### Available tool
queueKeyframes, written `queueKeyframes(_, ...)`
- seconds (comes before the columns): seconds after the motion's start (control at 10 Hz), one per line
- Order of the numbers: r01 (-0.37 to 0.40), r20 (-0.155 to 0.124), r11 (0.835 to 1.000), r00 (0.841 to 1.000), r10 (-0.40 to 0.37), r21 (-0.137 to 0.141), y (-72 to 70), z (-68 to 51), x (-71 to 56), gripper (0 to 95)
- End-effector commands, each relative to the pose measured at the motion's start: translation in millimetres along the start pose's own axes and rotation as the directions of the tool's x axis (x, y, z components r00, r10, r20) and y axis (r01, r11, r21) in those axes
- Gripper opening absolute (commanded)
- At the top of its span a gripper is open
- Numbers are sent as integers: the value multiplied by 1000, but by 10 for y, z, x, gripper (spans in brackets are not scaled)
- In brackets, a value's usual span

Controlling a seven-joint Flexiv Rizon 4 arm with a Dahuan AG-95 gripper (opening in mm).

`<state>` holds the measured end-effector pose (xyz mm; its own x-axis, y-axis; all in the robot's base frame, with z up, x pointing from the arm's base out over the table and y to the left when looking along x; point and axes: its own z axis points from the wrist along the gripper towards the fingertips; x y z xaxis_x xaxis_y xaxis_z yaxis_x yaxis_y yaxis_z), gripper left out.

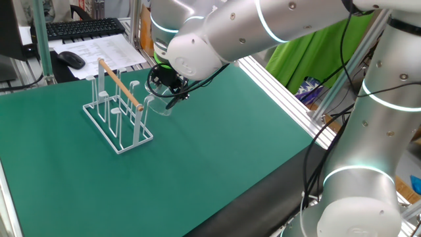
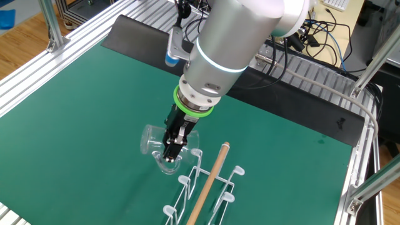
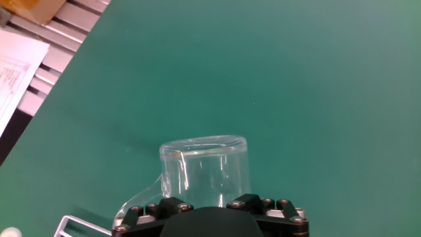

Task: Put the cup on the cup rack

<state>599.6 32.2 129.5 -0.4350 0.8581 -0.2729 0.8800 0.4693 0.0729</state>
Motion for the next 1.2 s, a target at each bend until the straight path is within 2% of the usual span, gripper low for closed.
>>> queueKeyframes(0.1,4,-5,1000,1000,-4,0,0,1,-1,0)
queueKeyframes(0.4,23,-13,1000,1000,-23,-4,0,1,-1,0)
queueKeyframes(0.6,64,-41,998,997,-64,-13,0,1,-1,0)
queueKeyframes(0.7,73,-82,997,994,-73,-8,0,1,-1,0)
queueKeyframes(0.8,98,-104,995,990,-99,-16,0,1,-1,0)
queueKeyframes(0.9,120,-124,992,985,-123,-30,0,1,-1,0)
queueKeyframes(1.0,118,-158,991,979,-127,-65,0,1,-1,0)
queueKeyframes(1.2,91,-151,993,983,-102,-82,0,1,-1,0)
